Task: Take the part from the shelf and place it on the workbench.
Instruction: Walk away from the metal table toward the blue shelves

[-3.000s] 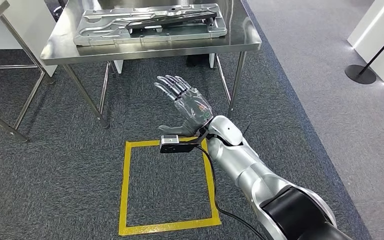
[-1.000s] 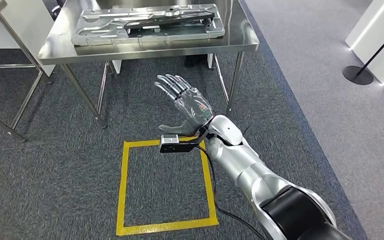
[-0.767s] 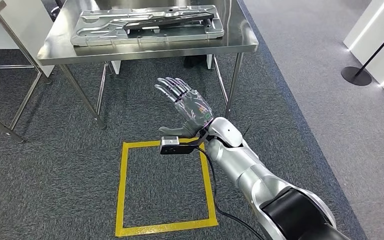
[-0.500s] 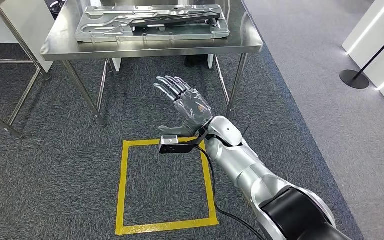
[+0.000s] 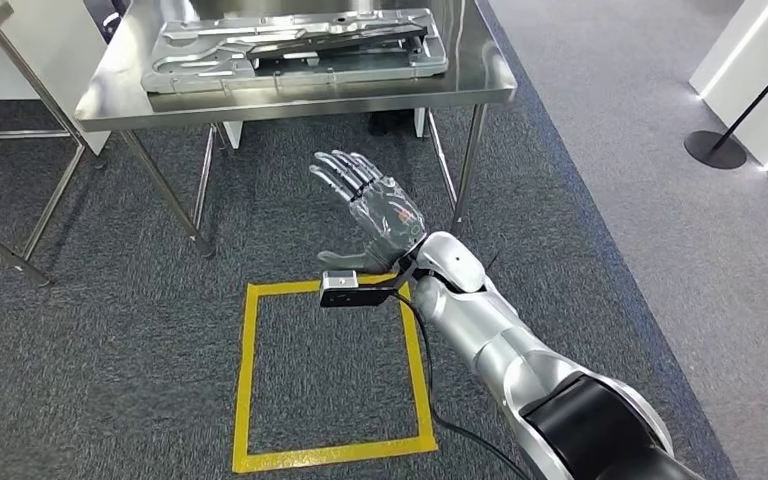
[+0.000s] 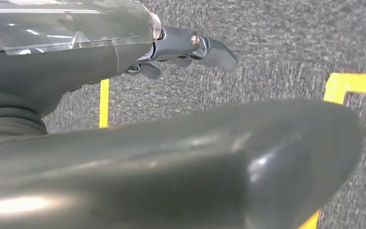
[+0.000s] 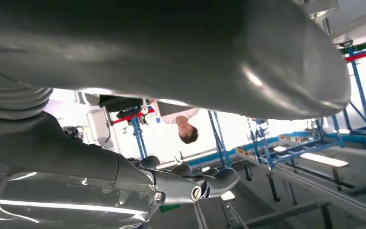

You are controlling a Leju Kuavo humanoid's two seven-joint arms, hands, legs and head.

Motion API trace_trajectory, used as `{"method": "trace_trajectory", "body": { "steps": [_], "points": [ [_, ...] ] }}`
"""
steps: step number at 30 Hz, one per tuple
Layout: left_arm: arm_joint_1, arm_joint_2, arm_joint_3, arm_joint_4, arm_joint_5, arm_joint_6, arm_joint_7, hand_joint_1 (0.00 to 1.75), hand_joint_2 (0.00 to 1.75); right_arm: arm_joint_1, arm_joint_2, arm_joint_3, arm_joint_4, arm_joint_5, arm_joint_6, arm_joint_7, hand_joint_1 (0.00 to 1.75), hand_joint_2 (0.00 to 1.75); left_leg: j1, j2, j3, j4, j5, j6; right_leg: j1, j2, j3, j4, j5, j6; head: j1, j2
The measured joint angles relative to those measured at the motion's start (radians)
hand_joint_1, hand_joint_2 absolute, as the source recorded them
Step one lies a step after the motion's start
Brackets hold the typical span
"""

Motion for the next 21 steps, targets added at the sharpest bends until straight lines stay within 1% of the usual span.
{"method": "trace_trajectory", "body": {
  "steps": [1,2,3,4,5,6,7,8,9,10,12,13,14,15,16,17,18,19,20,21],
  "points": [
    [0.001,0.0,0.0,0.0,0.0,0.0,0.0,0.0,0.0,0.001,0.0,0.0,0.0,0.0,0.0,0.0,0.0,0.0,0.001,0.0,-0.033,0.07,-0.033,-0.003,0.001,0.0,0.0,0.0,0.0,-0.003,0.0,0.0],
    [0.002,0.0,0.0,0.0,0.0,0.0,0.0,0.0,0.0,0.003,0.0,0.0,0.0,0.0,0.0,0.0,0.0,0.0,0.001,0.0,-0.064,0.136,-0.058,-0.005,0.002,0.0,-0.001,0.001,-0.001,-0.004,0.0,0.0],
    [0.003,0.0,0.0,0.0,0.0,0.0,0.0,0.0,0.0,0.006,0.0,0.0,0.001,0.0,0.0,0.0,0.0,0.0,0.002,0.0,-0.084,0.175,-0.065,-0.008,0.004,0.0,-0.002,0.003,-0.001,-0.004,0.0,0.0],
    [0.003,0.0,0.0,0.0,0.0,0.0,0.0,0.0,0.0,0.008,0.0,0.0,0.001,0.0,0.0,0.0,0.0,0.0,0.002,0.0,-0.084,0.175,-0.053,-0.009,0.004,0.0,-0.002,0.005,-0.002,-0.004,0.0,0.0],
    [0.003,0.0,0.0,0.0,0.0,0.0,0.0,0.0,0.0,0.009,0.0,0.0,0.001,0.0,0.0,0.0,0.0,0.0,0.003,0.001,-0.064,0.133,-0.024,-0.009,0.004,0.001,-0.002,0.009,-0.004,-0.003,0.0,0.0],
    [0.003,0.001,0.0,0.0,0.0,0.0,0.0,0.0,0.0,0.009,0.0,0.0,0.001,0.0,0.0,0.0,0.0,0.0,0.004,0.002,-0.029,0.062,0.013,-0.009,0.003,0.001,-0.002,0.014,-0.008,0.0,0.0,0.0],
    [0.002,0.001,0.0,0.0,0.0,0.0,0.0,0.0,0.0,0.008,0.0,0.0,0.001,0.0,0.0,0.0,0.0,0.0,0.003,0.002,0.006,-0.007,0.038,-0.006,0.005,0.002,-0.004,0.019,-0.011,0.004,0.0,0.0],
    [0.001,0.001,0.0,0.0,0.0,0.0,0.0,0.0,0.0,0.008,0.0,0.0,0.001,0.0,0.0,0.0,0.0,0.0,0.003,0.002,0.031,-0.058,0.054,-0.001,0.007,0.003,-0.006,0.025,-0.014,0.008,0.0,0.0],
    [0.001,0.001,0.0,0.0,0.0,0.0,0.0,0.0,0.0,0.007,0.0,0.0,0.0,0.0,0.0,0.0,0.0,0.0,0.002,0.001,0.044,-0.086,0.059,0.004,0.008,0.003,-0.008,0.028,-0.016,0.012,0.0,0.0],
    [0.001,0.0,0.0,0.0,0.0,0.0,0.0,0.0,0.0,0.007,0.0,0.0,0.0,0.0,0.0,0.0,0.0,0.0,-0.001,0.0,0.046,-0.091,0.056,0.011,0.01,0.004,-0.01,0.029,-0.016,0.017,0.0,0.0],
    [0.002,0.0,0.0,0.0,0.0,0.0,0.0,0.0,0.0,0.007,0.0,0.0,0.0,0.0,0.0,0.0,0.0,0.0,-0.001,-0.001,0.044,-0.093,0.061,0.023,0.008,0.004,-0.011,0.031,-0.017,0.026,0.0,0.0],
    [0.002,0.0,0.0,0.0,0.0,0.0,0.0,0.0,0.0,0.006,0.0,0.0,0.0,0.0,0.0,0.0,0.0,0.0,0.0,-0.001,0.045,-0.095,0.063,0.029,0.007,0.003,-0.016,0.043,-0.027,0.033,0.0,0.0],
    [0.001,0.0,0.0,0.0,0.0,0.0,0.0,0.0,0.0,0.005,0.0,0.0,0.0,0.0,0.0,0.0,0.0,0.0,0.002,-0.001,0.045,-0.098,0.065,0.034,0.005,0.003,-0.029,0.073,-0.047,0.039,0.0,0.0],
    [0.001,0.0,0.0,0.0,0.003,0.0,0.0,0.0,0.0,0.006,-0.001,0.0,0.0,-0.006,0.006,0.005,0.0,0.0,0.003,0.001,0.044,-0.099,0.067,0.037,0.003,0.003,-0.053,0.124,-0.077,0.045,0.0,0.0],
    [0.001,0.0,0.001,0.0,0.014,-0.001,-0.004,0.0,0.0,0.024,-0.009,-0.005,-0.004,-0.027,0.027,0.02,0.0,0.0,0.002,0.003,0.043,-0.1,0.067,0.04,0.001,0.002,-0.084,0.192,-0.11,0.051,0.0,0.0],
    [0.003,0.0,0.006,0.0,0.034,-0.004,-0.012,0.0,0.0,0.07,-0.024,-0.022,-0.026,-0.078,0.074,0.042,0.0,0.0,0.002,0.003,0.042,-0.1,0.067,0.042,-0.001,0.002,-0.115,0.259,-0.136,0.056,0.0,0.0],
    [0.008,0.0,0.014,0.0,0.06,-0.009,-0.024,0.0,0.0,0.146,-0.048,-0.05,-0.062,-0.16,0.145,0.06,0.0,0.0,0.003,-0.001,0.044,-0.101,0.066,0.044,-0.003,0.002,-0.133,0.304,-0.15,0.059,0.0,0.0],
    [0.016,0.0,0.027,0.0,0.086,-0.015,-0.038,0.0,0.0,0.245,-0.082,-0.099,-0.11,-0.285,0.236,0.064,0.0,0.0,0.004,-0.01,0.049,-0.102,0.064,0.046,-0.004,0.001,-0.133,0.315,-0.146,0.061,0.0,0.0],
    [0.026,-0.001,0.039,0.0,0.105,-0.021,-0.051,0.0,0.0,0.354,-0.114,-0.163,-0.159,-0.441,0.326,0.055,0.0,0.0,0.006,-0.024,0.053,-0.102,0.062,0.048,-0.005,0.001,-0.115,0.285,-0.127,0.06,0.0,0.0],
    [0.04,-0.003,0.05,0.0,0.114,-0.024,-0.059,0.0,0.0,0.459,-0.146,-0.232,-0.198,-0.598,0.389,0.037,0.0,0.0,0.006,-0.037,0.056,-0.101,0.06,0.048,-0.004,0.0,-0.082,0.219,-0.096,0.055,0.001,0.0]
  ]
}}
